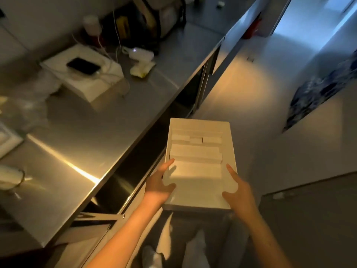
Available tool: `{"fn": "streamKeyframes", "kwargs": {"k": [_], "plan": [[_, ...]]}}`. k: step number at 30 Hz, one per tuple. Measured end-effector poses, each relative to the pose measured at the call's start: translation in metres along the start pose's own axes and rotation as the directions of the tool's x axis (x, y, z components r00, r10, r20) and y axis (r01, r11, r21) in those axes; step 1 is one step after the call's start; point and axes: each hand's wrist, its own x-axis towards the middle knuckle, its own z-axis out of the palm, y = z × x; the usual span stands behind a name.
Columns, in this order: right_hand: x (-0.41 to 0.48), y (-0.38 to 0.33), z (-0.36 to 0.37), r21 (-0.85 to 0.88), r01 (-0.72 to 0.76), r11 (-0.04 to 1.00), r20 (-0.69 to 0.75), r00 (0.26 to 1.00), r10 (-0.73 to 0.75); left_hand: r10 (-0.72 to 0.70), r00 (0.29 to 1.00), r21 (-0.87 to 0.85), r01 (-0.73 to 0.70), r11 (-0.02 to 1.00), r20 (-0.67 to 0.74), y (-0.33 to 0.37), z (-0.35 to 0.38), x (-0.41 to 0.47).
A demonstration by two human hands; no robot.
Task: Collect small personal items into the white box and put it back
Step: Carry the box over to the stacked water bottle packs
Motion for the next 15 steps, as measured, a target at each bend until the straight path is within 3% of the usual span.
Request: {"fn": "streamKeyframes", "kwargs": {"k": [3, 7, 15], "plan": [[-0.020, -0.026, -0.028, 0.035, 0.024, 0.999, -0.068, 0.997, -0.022, 0.149, 0.988, -0.047, -0.150, 0.988, -0.028, 0.028, -0.013, -0.014], [-0.037, -0.058, -0.053, 0.069, 0.055, 0.996, -0.150, 0.988, -0.044, 0.199, 0.980, -0.115, -0.196, 0.974, 0.008, 0.067, -0.040, -0.023], [-0.041, -0.108, -0.080, 0.137, 0.222, 0.965, -0.256, 0.949, -0.182, 0.395, 0.911, -0.082, -0.406, 0.910, -0.119, 0.124, -0.084, -0.019]]}}
